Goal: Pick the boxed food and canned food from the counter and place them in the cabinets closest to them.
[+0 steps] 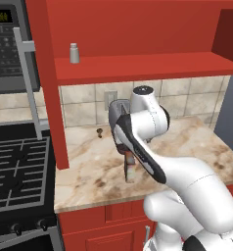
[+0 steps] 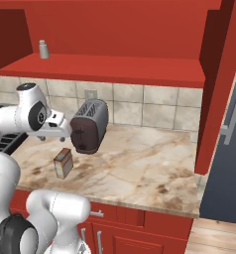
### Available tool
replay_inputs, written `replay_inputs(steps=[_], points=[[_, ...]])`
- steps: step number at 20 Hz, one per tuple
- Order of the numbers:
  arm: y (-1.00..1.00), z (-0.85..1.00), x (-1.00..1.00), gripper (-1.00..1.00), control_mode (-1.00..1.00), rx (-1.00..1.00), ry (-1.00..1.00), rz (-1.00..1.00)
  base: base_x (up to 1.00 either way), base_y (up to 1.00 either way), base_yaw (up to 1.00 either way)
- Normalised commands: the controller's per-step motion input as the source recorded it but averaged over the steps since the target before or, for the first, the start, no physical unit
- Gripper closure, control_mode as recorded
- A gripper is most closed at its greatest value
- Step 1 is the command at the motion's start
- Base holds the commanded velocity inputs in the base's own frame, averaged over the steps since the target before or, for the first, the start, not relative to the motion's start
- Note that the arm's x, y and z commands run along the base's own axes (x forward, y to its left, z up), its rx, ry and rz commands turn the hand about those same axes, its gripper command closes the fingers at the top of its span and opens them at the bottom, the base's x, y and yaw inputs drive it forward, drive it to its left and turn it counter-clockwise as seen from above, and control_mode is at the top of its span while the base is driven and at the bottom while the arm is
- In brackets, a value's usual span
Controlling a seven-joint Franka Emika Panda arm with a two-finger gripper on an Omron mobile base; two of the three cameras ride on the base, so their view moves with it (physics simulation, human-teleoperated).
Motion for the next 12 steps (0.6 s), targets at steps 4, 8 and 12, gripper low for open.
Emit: replay_inputs(steps=[4, 8, 12], points=[[0.04, -0.10, 0.03, -1.00, -1.00, -0.02, -0.04, 0.00, 0.00, 0.00, 0.00], [0.00, -0.01, 0.01, -1.00, -1.00, 0.00, -0.01, 0.00, 0.00, 0.00, 0.00], [0.00, -0.12, 0.03, -1.00, -1.00, 0.00, -0.09, 0.00, 0.00, 0.00, 0.00]])
